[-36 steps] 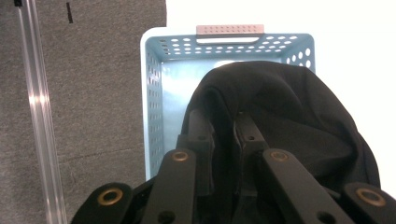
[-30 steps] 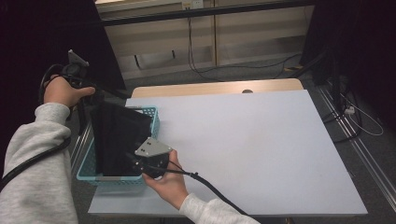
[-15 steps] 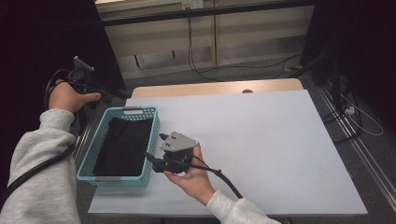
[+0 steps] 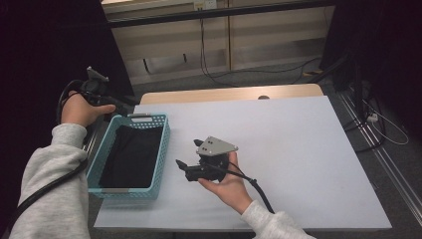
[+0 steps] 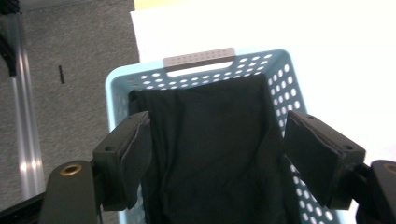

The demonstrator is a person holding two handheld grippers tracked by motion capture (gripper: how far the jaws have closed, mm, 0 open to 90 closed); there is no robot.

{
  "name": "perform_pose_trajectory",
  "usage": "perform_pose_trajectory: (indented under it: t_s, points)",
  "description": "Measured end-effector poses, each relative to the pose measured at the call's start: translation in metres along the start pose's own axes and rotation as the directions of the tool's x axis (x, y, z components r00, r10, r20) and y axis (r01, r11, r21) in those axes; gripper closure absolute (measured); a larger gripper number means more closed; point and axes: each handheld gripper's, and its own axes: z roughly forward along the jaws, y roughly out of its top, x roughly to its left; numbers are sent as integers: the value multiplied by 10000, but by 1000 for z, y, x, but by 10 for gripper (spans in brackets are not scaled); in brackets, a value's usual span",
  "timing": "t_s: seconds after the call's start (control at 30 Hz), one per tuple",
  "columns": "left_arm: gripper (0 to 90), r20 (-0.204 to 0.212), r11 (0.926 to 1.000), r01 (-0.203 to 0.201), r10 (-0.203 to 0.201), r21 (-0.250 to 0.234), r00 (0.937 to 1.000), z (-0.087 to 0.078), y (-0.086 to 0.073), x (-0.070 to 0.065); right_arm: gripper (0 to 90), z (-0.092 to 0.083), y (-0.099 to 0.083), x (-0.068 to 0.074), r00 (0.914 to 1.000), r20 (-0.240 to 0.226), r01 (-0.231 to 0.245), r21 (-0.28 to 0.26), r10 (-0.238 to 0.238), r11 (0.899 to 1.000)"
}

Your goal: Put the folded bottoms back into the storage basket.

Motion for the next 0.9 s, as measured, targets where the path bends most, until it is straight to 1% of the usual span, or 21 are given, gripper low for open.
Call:
perform_pose_trajectory:
  t_s: [0.03, 0.07, 0.1, 0.13, 0.2, 0.3, 0.43, 0.5, 0.53, 0.73, 0.83, 0.9]
  points:
    - [243, 0, 10000, 0, 0, 0, 10000, 0, 0, 0, 193, 0, 0, 0, 10000, 0, 0, 0, 0, 10000]
    - [242, 31, 9998, -168, 169, -89, 9999, 1, 0, -3, 191, -3, -3, -4, 10000, 40, -62, 42, 62, 10000]
    - [241, 31, 9998, -168, 169, -89, 9999, 1, 0, -3, 190, -4, -4, -6, 10000, 47, -66, 69, 65, 10000]
    - [238, 147, 9998, -176, 178, -88, 9997, 3, 0, -7, 190, -6, -5, -7, 9999, 42, -122, 112, 121, 9999]
    - [236, 163, 9994, -324, 325, -82, 9993, 5, -1, -11, 183, -8, -8, -10, 9999, 87, -76, 198, 75, 9998]
    - [227, 193, 9994, -322, 325, -145, 9993, 6, -2, -14, 179, -13, -11, -14, 9999, 113, -129, 266, 126, 9996]
    - [224, 268, 9988, -436, 442, -226, 9987, 8, -4, -19, 178, -18, -14, -19, 9997, 122, -191, 273, 188, 9994]
    - [224, 302, 9984, -522, 528, -218, 9981, 9, -5, -22, 175, -21, -16, -21, 9996, 143, -262, 361, 257, 9990]
    - [222, 320, 9978, -627, 634, -224, 9975, 9, -6, -25, 171, -24, -19, -24, 9996, 126, -272, 388, 268, 9989]
    - [215, 446, 9967, -781, 791, -228, 9959, 11, -6, -32, 163, -31, -23, -28, 9993, 199, -330, 391, 322, 9987]
    - [213, 614, 9947, -981, 999, -312, 9931, 12, -6, -40, 161, -38, -26, -33, 9993, 280, -278, 472, 265, 9985]
    - [212, 617, 9943, -1019, 1036, -309, 9927, 12, -6, -43, 161, -40, -27, -35, 9992, 293, -290, 496, 276, 9983]
